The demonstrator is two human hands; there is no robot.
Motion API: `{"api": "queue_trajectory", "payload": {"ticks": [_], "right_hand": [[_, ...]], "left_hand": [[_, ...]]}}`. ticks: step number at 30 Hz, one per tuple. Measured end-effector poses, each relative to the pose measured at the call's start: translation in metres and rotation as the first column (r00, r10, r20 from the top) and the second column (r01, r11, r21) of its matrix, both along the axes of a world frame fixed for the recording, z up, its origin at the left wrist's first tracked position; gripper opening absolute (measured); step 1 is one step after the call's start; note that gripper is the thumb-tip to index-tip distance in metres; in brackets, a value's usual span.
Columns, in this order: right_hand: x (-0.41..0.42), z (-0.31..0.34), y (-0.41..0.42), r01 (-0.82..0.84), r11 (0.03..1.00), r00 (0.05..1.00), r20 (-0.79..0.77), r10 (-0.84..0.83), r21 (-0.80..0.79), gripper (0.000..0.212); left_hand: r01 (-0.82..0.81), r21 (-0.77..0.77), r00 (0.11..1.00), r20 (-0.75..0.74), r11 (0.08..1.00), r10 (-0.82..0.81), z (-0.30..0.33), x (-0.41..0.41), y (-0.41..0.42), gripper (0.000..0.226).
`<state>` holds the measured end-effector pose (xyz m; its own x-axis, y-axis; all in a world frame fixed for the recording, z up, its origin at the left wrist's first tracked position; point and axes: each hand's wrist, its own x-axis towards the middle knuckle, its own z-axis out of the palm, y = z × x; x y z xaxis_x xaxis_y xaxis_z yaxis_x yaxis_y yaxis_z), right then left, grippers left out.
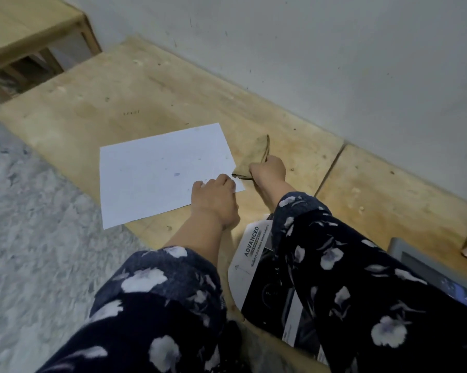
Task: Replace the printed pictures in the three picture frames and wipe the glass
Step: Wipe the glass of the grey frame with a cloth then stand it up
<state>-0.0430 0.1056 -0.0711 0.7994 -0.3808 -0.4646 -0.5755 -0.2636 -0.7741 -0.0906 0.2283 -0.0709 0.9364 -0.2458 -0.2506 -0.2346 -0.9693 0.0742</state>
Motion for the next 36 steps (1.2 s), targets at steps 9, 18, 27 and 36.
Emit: {"api": "queue_trajectory", "payload": {"ticks": [9, 18, 27, 36], "right_hand": [[-0.053, 0.039, -0.064, 0.278, 0.838, 0.946, 0.018, -0.324, 0.469, 0.033], [-0.142, 0.066, -0.143, 0.146, 0.879, 0.980, 0.052, -0.190, 0.454, 0.037], [-0.233, 0.074, -0.227, 0.306, 0.865, 0.924, 0.095, -0.370, 0.399, 0.037], [-0.276, 0.049, -0.247, 0.481, 0.774, 0.832, 0.064, -0.551, 0.413, 0.038]], "left_hand": [[-0.060, -0.063, 0.998, 0.005, 0.996, 0.060, 0.027, -0.008, -0.042, 0.052], [-0.281, -0.769, 0.958, -0.259, 0.575, 0.122, 0.052, -0.047, -0.149, 0.040], [-0.349, -0.787, 0.867, -0.477, 0.509, -0.143, 0.068, -0.139, -0.225, 0.036], [-0.008, -0.630, 0.974, -0.180, 0.777, -0.136, 0.015, -0.202, -0.206, 0.042]]}}
